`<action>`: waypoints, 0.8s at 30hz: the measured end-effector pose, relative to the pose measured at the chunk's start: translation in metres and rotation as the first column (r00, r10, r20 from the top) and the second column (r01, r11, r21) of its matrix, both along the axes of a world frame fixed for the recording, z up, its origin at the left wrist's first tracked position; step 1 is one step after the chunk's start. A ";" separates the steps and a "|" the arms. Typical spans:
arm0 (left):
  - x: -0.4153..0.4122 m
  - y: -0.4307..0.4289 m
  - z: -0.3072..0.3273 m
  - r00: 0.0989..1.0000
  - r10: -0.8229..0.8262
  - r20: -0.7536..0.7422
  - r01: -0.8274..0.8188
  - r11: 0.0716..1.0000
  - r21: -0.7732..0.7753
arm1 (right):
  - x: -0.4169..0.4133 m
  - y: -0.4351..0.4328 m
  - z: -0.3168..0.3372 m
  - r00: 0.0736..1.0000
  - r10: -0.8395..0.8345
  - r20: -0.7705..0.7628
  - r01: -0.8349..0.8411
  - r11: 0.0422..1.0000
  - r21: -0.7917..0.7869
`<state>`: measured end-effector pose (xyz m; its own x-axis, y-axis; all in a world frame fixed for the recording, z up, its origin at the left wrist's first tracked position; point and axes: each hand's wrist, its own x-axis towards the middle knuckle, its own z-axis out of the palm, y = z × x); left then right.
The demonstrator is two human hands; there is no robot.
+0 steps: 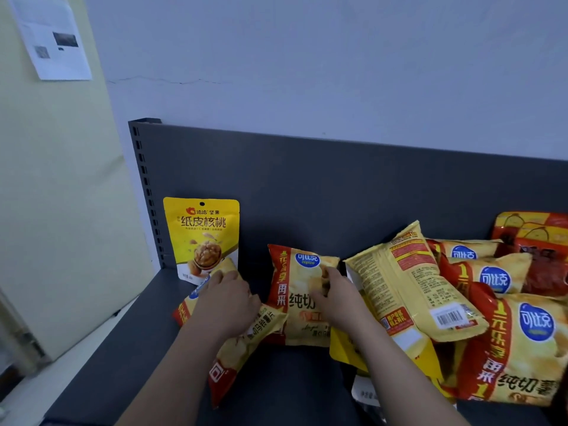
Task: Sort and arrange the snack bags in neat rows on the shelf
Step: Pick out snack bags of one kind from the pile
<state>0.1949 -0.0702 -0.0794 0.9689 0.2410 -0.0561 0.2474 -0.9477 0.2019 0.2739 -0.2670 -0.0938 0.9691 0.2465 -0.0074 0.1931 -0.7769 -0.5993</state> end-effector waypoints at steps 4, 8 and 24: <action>0.023 -0.022 0.022 0.997 0.033 -0.071 -0.027 0.997 0.074 | 0.011 0.000 -0.004 0.995 0.012 -0.098 -0.011 1.000 0.011; 0.057 -0.039 0.013 0.987 -0.006 -0.159 -0.006 0.997 -0.076 | 0.018 0.000 -0.005 0.990 0.003 -0.141 0.011 0.996 0.093; 0.066 -0.024 0.007 0.963 0.182 0.201 -0.044 0.836 -0.547 | 0.030 0.024 -0.015 0.994 0.008 0.112 -0.060 0.884 0.464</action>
<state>0.2607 -0.0941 -0.0726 0.9371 0.3486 0.0172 0.2258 -0.6429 0.7319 0.3040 -0.2433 -0.1092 0.9489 0.2295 0.2168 0.2956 -0.4047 -0.8653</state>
